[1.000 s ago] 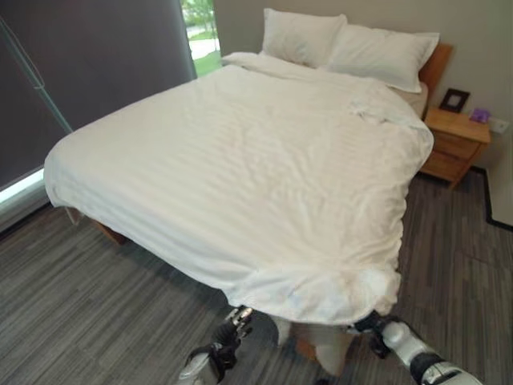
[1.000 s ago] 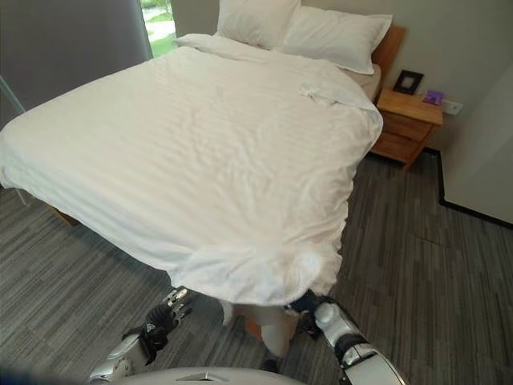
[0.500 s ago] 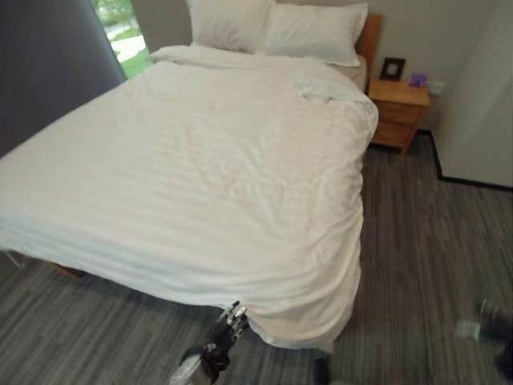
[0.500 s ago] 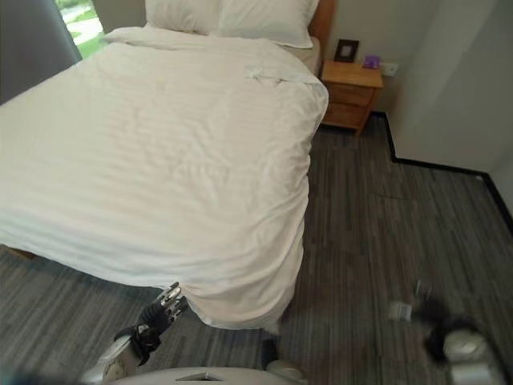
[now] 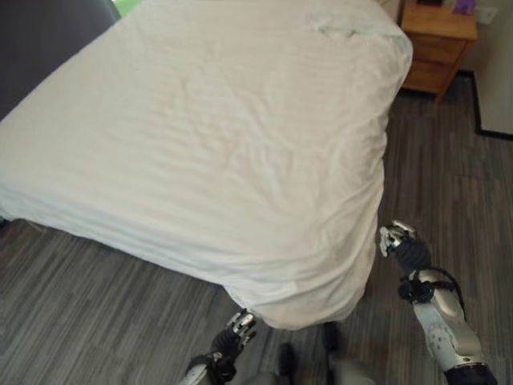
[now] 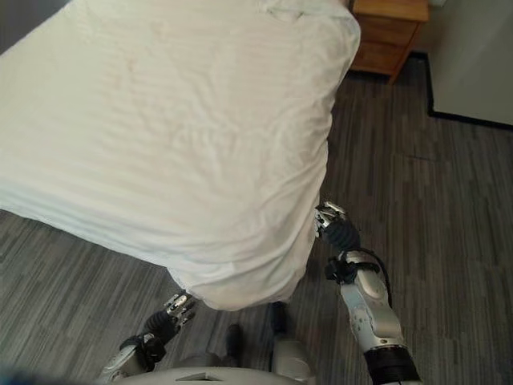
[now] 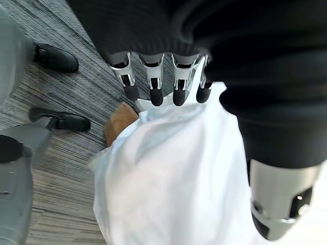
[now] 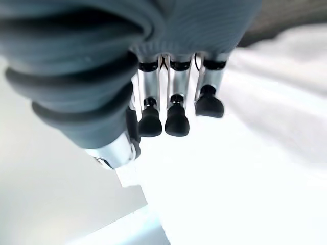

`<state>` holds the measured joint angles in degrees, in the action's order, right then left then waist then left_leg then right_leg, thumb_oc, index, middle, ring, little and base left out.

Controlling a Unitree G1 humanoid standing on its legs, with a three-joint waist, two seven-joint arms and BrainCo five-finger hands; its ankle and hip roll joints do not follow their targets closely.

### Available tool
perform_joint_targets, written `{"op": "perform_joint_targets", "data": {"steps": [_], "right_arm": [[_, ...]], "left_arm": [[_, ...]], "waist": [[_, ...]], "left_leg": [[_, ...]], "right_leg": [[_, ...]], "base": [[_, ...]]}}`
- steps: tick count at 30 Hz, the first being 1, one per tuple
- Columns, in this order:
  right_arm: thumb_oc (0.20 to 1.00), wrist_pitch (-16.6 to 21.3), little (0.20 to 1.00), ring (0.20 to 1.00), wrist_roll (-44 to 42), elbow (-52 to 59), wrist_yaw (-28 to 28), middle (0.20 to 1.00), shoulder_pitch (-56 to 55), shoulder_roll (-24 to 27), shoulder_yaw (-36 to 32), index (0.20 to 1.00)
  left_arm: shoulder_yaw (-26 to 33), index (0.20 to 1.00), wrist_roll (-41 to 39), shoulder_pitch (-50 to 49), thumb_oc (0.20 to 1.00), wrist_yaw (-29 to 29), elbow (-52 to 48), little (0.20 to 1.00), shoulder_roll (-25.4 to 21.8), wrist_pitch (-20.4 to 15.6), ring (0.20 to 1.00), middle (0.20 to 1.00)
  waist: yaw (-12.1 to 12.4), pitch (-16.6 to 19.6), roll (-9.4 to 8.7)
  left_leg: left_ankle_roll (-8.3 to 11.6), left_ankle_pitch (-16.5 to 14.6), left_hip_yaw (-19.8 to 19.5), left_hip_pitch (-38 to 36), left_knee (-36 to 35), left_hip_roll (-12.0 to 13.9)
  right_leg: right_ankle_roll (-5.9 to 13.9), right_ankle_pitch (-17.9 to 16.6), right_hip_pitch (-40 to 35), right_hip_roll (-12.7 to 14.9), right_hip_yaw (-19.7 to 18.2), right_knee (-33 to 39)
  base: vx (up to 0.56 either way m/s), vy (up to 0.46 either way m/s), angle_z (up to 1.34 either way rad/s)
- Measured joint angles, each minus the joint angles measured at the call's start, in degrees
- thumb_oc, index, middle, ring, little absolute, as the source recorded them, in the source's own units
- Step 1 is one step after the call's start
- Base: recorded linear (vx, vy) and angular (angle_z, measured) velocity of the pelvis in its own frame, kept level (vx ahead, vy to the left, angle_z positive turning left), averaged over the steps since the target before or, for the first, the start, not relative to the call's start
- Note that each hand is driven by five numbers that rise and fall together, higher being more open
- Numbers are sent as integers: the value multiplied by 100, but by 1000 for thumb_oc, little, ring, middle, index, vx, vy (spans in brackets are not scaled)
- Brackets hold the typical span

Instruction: Making the bed.

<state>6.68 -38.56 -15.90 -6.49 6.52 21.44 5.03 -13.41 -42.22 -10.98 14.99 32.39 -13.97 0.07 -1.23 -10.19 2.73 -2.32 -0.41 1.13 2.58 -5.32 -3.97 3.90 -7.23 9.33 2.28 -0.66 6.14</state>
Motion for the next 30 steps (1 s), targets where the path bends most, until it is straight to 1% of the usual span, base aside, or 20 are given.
{"op": "perform_joint_targets", "data": {"steps": [4, 6, 7, 9, 11, 12, 13, 15, 19, 23, 26, 27, 28, 30], "right_arm": [[200, 16, 200, 200, -372, -313, 14, 200, 657, -16, 33, 200], [200, 85, 200, 200, -671, -422, 7, 200, 907, -72, 82, 200], [200, 121, 200, 200, -906, -667, 4, 200, 1132, -135, 174, 200], [200, 151, 200, 200, -1150, -994, 0, 200, 1361, -235, 248, 200], [200, 150, 200, 200, -1188, -1081, 0, 200, 1388, -257, 282, 200], [200, 150, 200, 200, -1351, -1272, -2, 200, 1566, -400, 526, 200], [200, 142, 200, 200, -1417, -1332, -14, 200, 1642, -502, 676, 200], [200, 150, 200, 200, -1624, -1434, -44, 200, 1817, -654, 902, 200], [200, 230, 200, 200, -1655, -1436, -249, 200, 1864, -962, 1175, 200], [200, 208, 200, 200, -1830, -1531, -530, 200, 1737, -1008, 1150, 200], [200, 290, 200, 200, -2065, -1806, -886, 200, 1441, -1308, 814, 200], [200, 290, 200, 200, -2123, -1999, -1047, 200, 1421, -1413, 660, 200], [200, 290, 200, 200, -2217, -2132, -1164, 200, 1424, -1467, 591, 200], [200, 283, 200, 200, -2269, -2330, -1238, 200, 1510, -1532, 504, 200]], "left_arm": [[-4, 1000, -41, 157, 1000, 36, -2, 1000, 3, -39, 1000, 1000], [-35, 1000, -42, 237, 1000, 36, -3, 1000, 3, -65, 1000, 1000], [-130, 1000, -45, 327, 1000, 40, -5, 1000, 13, -69, 1000, 1000], [-223, 1000, -60, 397, 1000, 47, -4, 1000, 17, -81, 1000, 1000], [-273, 1000, -60, 444, 1000, 48, -7, 1000, 21, -76, 1000, 1000], [-308, 1000, -228, 505, 1000, 52, -13, 1000, 17, -117, 1000, 1000], [-335, 1000, -261, 522, 1000, 52, -8, 1000, 24, -118, 1000, 1000], [-411, 1000, -266, 525, 1000, 52, -6, 1000, 22, -141, 1000, 1000], [-477, 1000, -266, 561, 1000, 45, 14, 1000, 71, -163, 1000, 1000], [-443, 1000, -266, 758, 1000, 20, 178, 1000, 203, -210, 1000, 1000], [-376, 1000, -268, 759, 1000, -23, 354, 1000, 282, -266, 1000, 1000], [-371, 1000, -268, 781, 1000, -65, 533, 1000, 303, -267, 1000, 1000], [-370, 1000, -270, 828, 1000, -89, 648, 1000, 315, -271, 1000, 1000], [-373, 1000, -275, 872, 1000, -108, 730, 1000, 328, -270, 1000, 1000]], "waist": [[51, -62, 63], [95, -76, 65], [130, -88, 70], [143, -137, 80], [163, -144, 84], [285, -219, 97], [314, -238, 115], [318, -266, 125], [325, -367, 148], [285, -434, 168], [259, -453, 171], [173, -448, 177], [144, -447, 178], [110, -446, 176]], "left_leg": [[4, 35, -15, 180, 0, 0], [5, 35, -1, 256, 0, 5], [9, 41, 8, 337, 1, 4], [13, 42, 7, 358, 1, 6], [13, 42, -1, 392, 1, 5], [20, 50, 55, 501, 2, 8], [20, 50, 78, 548, 2, 7], [25, 54, 134, 634, 3, 7], [27, 53, 179, 644, 3, 22], [43, 44, 186, 655, 3, 39], [80, 34, 183, 654, 2, 53], [86, 30, 184, 633, 2, 58], [91, 27, 178, 631, 2, 60], [103, 30, 174, 630, 2, 58]], "right_leg": [[-4, -42, 186, -7, 11, -21], [1, -39, 267, -11, 6, -12], [-10, -49, 342, -12, 3, -19], [-12, -50, 373, -19, 3, -12], [-12, -50, 405, -19, 9, -14], [-22, -73, 529, -26, -19, -17], [-22, -78, 582, -25, -37, -21], [-28, -105, 694, -37, -83, -26], [-31, -106, 726, -56, -122, -20], [-30, -105, 742, -72, -125, -25], [-27, -100, 744, -88, -125, -18], [-25, -93, 727, -89, -123, -10], [3, -70, 723, -88, -121, -6], [17, -54, 719, -84, -115, -12]], "base": [[-36, -33, 3], [-24, -32, -5], [-24, -30, -3], [-19, -18, -1], [-35, -41, -3], [-27, -37, -11], [-14, -33, -16], [0, -26, -11], [4, -21, -8], [0, 0, 0], [0, 0, 0], [0, 0, 0], [0, 0, 0], [9, 4, 3]]}}
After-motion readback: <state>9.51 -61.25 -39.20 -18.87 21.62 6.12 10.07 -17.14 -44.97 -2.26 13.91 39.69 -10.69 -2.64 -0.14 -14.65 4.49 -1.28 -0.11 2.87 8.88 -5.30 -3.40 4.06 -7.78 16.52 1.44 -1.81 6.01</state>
